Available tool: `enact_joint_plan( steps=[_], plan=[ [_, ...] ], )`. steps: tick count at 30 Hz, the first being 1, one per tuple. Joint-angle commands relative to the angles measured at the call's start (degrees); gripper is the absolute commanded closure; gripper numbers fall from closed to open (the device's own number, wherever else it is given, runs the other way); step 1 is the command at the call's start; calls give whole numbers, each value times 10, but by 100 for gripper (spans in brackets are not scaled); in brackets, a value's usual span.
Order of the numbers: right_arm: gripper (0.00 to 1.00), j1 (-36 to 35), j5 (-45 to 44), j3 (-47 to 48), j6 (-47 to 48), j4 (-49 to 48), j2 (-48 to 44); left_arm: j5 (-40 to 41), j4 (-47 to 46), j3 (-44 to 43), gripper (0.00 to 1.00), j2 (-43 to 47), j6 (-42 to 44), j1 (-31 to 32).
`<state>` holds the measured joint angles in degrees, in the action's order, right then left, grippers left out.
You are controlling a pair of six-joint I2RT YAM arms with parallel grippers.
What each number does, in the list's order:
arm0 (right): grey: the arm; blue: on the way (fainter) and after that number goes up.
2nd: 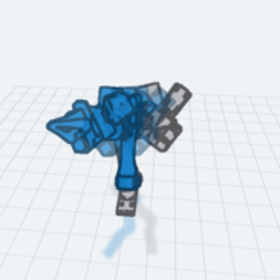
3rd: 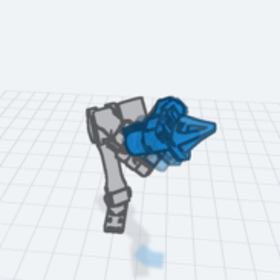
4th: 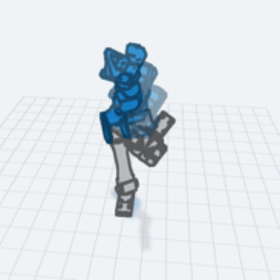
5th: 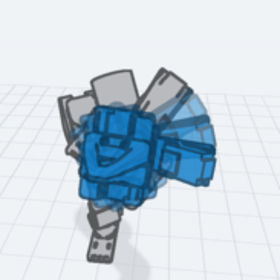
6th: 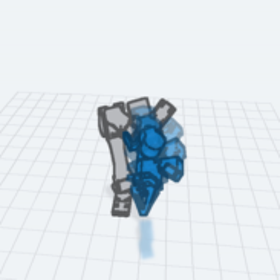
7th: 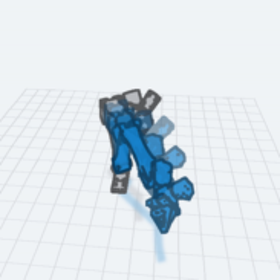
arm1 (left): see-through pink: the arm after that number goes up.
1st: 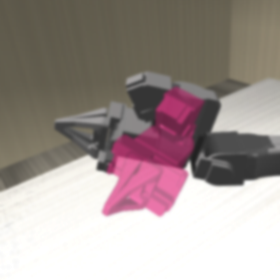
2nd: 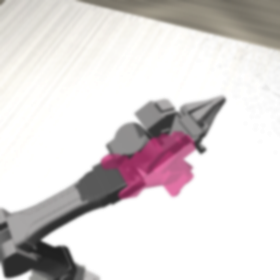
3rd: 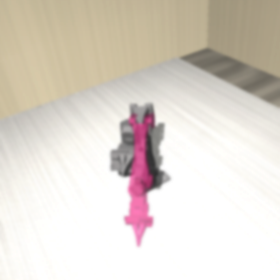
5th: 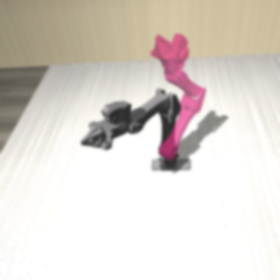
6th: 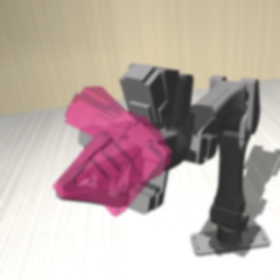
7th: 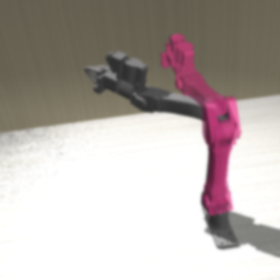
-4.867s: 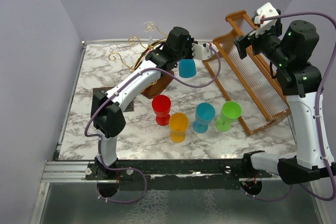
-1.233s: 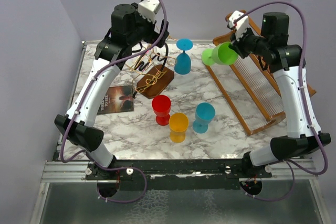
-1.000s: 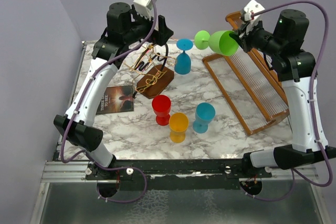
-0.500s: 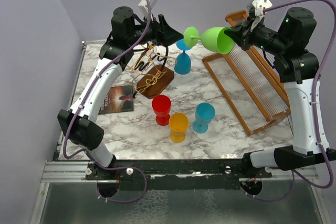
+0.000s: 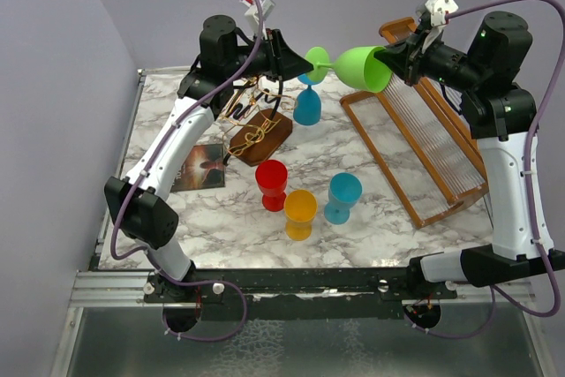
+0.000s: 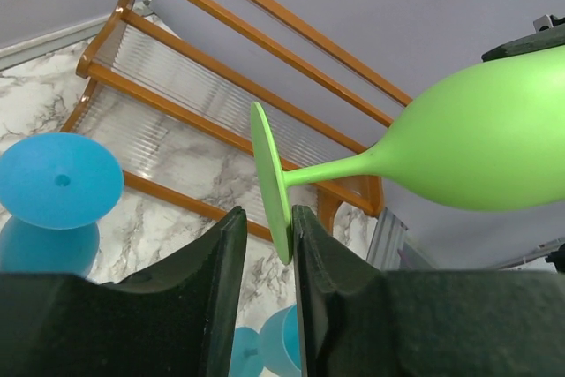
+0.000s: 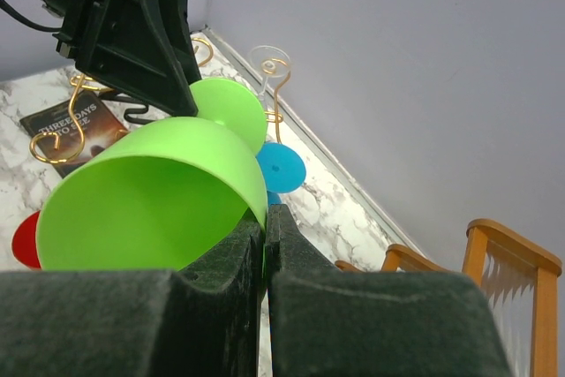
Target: Place the wine glass upside down on the wine glass rack
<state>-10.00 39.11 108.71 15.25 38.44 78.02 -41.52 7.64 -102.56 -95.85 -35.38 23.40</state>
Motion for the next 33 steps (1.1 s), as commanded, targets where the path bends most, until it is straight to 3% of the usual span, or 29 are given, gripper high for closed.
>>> enact_joint_plan(
  steps=[1,3,6,10,16,23,27,33],
  plan=[
    [99,3,19,0,-10,-27,1,-24,-20,-5,73,-10,-2,7],
    [99,3,20,-2,-10,-29,0,-34,-27,-3,79,-10,-2,10],
    [99,3,16,-10,-7,-30,-2,-42,-38,1,98,-10,-3,11],
    [97,3,7,-22,3,-30,-5,-32,-32,1,100,-6,19,11],
    [60,3,-27,-32,33,-18,-16,16,15,-20,100,13,92,-17],
    [10,3,-75,-27,60,2,-28,124,95,-56,100,47,248,-83],
    [2,3,-94,-27,73,6,-33,196,130,-75,100,68,350,-116],
    [0,3,-93,-35,79,11,-36,358,167,-118,100,82,504,-124]
  ],
)
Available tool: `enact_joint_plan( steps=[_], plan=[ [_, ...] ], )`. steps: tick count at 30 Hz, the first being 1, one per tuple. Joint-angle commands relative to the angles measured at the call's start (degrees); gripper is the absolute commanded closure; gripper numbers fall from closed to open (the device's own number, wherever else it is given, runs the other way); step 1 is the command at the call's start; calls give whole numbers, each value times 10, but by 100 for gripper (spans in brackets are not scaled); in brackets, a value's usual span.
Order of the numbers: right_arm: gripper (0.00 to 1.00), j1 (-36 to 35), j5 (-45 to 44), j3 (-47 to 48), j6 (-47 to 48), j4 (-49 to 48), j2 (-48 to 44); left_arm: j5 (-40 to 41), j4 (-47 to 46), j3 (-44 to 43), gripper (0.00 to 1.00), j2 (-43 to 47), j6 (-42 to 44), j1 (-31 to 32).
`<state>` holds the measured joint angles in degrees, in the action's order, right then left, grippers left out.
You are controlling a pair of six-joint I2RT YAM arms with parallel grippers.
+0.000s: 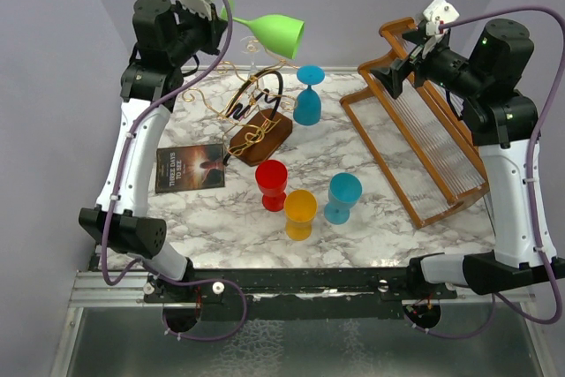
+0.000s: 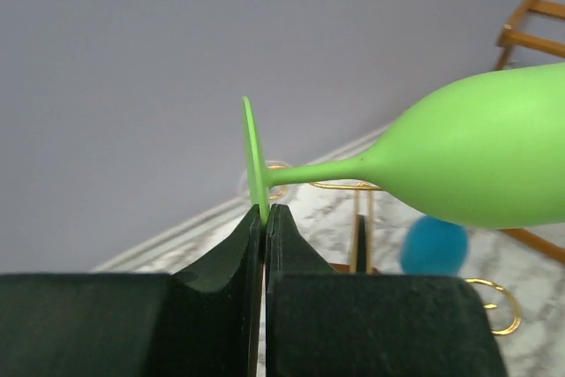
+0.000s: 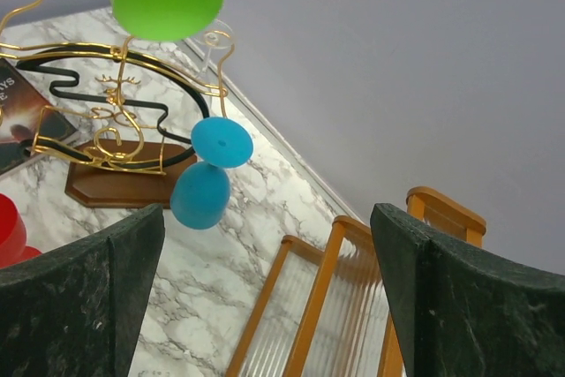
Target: Place the wine glass upside down on the wine glass rack
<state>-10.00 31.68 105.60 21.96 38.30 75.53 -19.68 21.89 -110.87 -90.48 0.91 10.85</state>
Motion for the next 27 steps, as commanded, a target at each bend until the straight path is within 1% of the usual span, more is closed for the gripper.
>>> enact_joint_plan(
  steps=[1,5,11,15,21,23,27],
  plan=[
    [0,3,-19,-6,12,12,-12,167,27,-40,100,31,164,1],
    [0,3,-17,-10,12,14,-12,282,19,-42,100,36,268,1],
    [0,3,-12,-10,12,16,-9,394,-37,6,100,38,427,1],
    [0,3,-9,-15,10,15,-7,435,-93,64,100,36,526,1],
    [0,3,-11,-21,12,16,-10,483,-189,162,100,29,648,2],
    [0,3,-14,-23,12,16,-10,493,-212,190,100,26,679,2],
    [0,3,-16,-29,14,17,-11,488,-216,225,100,25,710,3]
  ],
)
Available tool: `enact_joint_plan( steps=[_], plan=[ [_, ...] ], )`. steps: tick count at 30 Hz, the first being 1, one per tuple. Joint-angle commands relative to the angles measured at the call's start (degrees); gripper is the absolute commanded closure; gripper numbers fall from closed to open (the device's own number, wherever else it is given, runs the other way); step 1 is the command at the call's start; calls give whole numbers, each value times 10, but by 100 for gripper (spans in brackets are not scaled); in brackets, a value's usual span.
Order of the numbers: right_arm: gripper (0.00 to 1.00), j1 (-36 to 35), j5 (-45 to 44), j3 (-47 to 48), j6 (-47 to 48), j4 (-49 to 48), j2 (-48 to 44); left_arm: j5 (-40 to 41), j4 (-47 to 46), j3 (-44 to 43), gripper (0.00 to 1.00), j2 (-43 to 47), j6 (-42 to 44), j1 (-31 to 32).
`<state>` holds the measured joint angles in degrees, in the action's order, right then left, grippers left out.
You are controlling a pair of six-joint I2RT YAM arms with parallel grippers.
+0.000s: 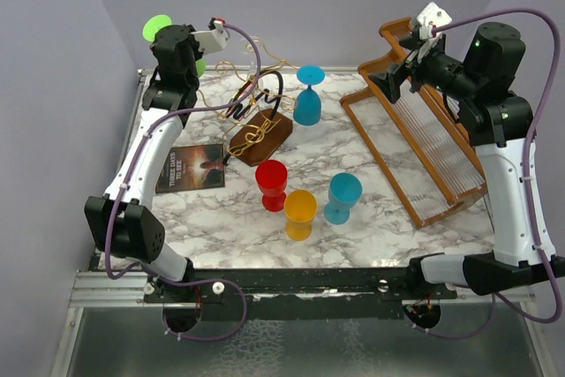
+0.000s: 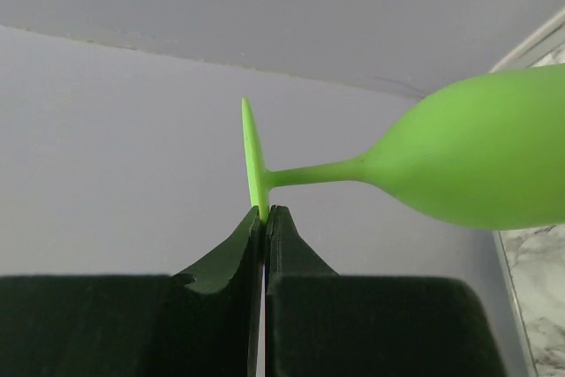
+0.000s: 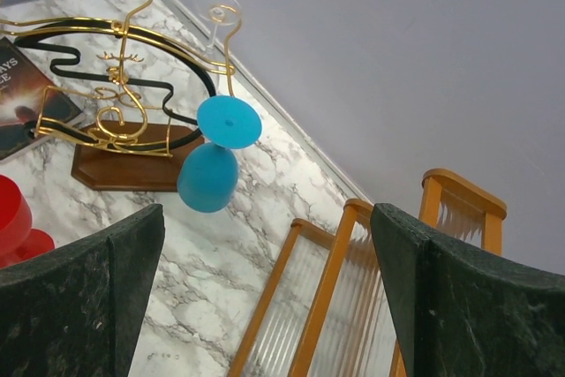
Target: Place the wine glass upside down on the wine glass rack
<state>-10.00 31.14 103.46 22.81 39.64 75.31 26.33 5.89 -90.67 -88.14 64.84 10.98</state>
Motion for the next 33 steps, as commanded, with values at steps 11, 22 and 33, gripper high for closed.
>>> enact_joint_plan(
  steps=[11,22,33],
  plan=[
    [0,3,-11,-20,7,1,-5,-101,92,11,100,4,54,14],
    [0,3,-18,-30,12,0,-15,-164,200,-27,100,-6,83,44],
    [1,3,-17,-37,11,-2,-15,-221,273,-60,100,-21,107,71]
  ],
)
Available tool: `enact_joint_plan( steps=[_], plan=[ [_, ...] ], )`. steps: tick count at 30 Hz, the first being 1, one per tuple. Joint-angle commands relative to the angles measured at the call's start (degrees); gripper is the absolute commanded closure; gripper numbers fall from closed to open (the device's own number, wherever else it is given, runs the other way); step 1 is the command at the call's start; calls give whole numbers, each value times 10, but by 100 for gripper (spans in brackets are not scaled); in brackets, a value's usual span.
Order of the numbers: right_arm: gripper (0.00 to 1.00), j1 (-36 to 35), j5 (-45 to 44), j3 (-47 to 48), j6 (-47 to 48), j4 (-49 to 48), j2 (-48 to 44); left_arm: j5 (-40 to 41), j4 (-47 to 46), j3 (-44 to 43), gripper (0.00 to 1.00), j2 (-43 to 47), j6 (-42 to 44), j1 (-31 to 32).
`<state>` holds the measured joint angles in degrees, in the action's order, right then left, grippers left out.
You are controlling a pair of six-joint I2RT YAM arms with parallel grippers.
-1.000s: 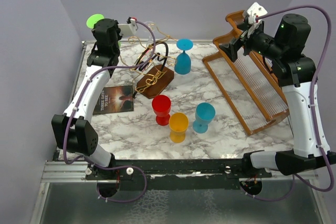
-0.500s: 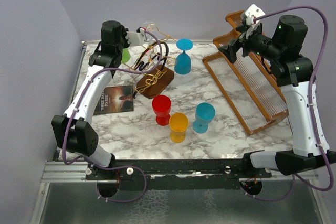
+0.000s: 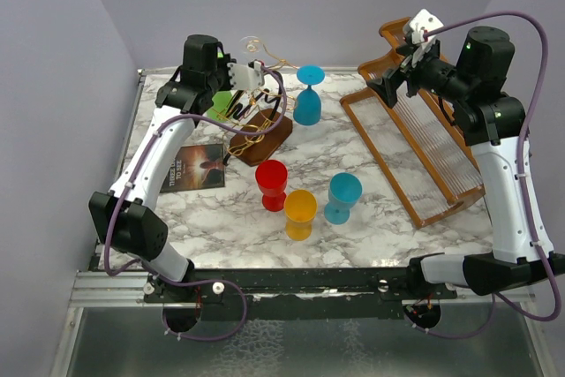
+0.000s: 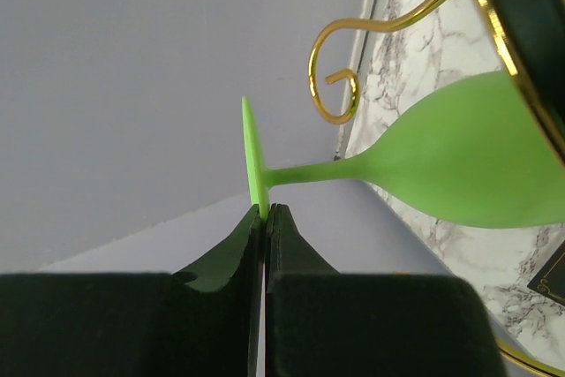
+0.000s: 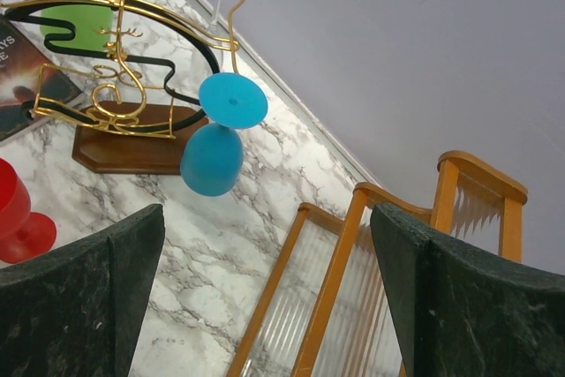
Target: Place the wine glass upside down on the wine glass rack
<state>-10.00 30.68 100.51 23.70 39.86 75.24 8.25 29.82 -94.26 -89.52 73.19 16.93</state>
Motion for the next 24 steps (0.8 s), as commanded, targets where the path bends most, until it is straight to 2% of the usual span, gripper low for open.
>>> enact_joint_plan(
  steps=[1,12,20,24],
  plan=[
    [1,3,-13,-8,2,-5,-15,-38,34,-25,100,-9,29,15],
    [0,3,-15,-16,2,-6,-20,-23,12,-50,100,-50,47,43],
    [0,4,-19,-23,4,-7,-23,38,-56,-43,100,-70,50,46],
    [0,3,-19,-26,4,-8,-22,29,-41,-66,100,-73,33,47]
  ],
)
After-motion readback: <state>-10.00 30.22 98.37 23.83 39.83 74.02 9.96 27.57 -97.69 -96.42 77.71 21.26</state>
